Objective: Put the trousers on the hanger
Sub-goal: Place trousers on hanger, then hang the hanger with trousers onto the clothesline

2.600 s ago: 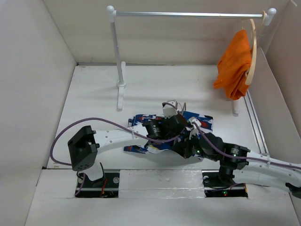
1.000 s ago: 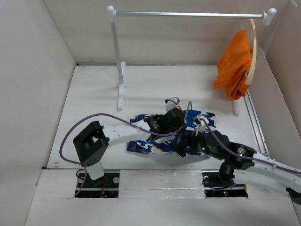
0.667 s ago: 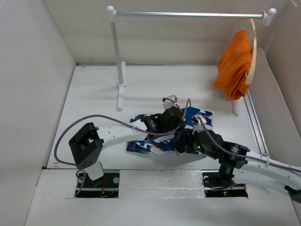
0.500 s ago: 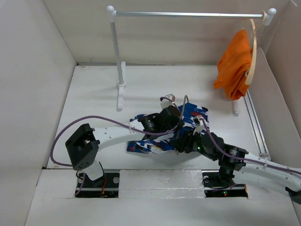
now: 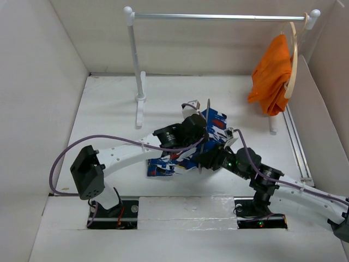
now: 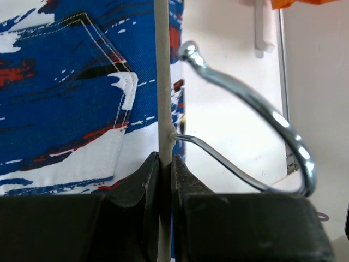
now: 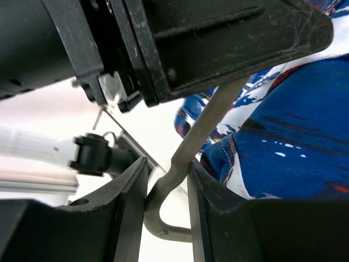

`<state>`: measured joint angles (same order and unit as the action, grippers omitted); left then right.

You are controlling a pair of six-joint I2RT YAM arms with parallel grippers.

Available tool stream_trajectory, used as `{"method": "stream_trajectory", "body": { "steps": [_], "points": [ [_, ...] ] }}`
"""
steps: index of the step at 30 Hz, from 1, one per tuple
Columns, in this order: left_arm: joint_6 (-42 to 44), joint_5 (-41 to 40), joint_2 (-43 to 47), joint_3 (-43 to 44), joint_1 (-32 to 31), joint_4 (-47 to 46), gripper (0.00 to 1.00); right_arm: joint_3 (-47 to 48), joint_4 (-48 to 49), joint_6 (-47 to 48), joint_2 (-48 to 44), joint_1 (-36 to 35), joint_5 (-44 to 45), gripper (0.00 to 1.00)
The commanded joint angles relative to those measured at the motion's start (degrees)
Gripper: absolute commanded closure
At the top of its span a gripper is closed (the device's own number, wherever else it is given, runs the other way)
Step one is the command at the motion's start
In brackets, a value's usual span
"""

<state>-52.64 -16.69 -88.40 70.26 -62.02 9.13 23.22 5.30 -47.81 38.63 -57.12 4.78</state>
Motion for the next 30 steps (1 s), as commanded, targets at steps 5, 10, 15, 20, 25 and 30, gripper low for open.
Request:
{"method": "stream_trajectory", "body": {
  "steps": [5,10,15,20,25,30],
  "points": [
    [5.9,4.2,3.8,14.9,1.1,0.3,1.0,14.0,8.8,0.5,4.3,0.4,-7.4,1.0],
    [10.5,2.7,3.6,26.1,1.1,2.4,0.85,18.1,17.8,-1.6,7.2,1.0,-7.8,1.0],
    [13.5,6.1,2.5,35.6,3.8,3.4,0.66,24.4,23.0,-3.2,11.5,4.0,-12.8,1.0],
    [16.5,7.4,3.6,38.0,5.0,1.0,0.59,30.6,24.3,-2.7,15.9,8.5,-17.6,1.0],
    [16.7,7.3,4.3,39.2,5.5,2.0,0.57,33.9,22.0,-2.0,16.1,12.8,-19.1,1.0],
    [19.1,5.2,5.5,40.2,5.5,2.2,0.54,36.2,20.5,-1.3,16.2,18.1,-23.2,1.0]
  ]
}}
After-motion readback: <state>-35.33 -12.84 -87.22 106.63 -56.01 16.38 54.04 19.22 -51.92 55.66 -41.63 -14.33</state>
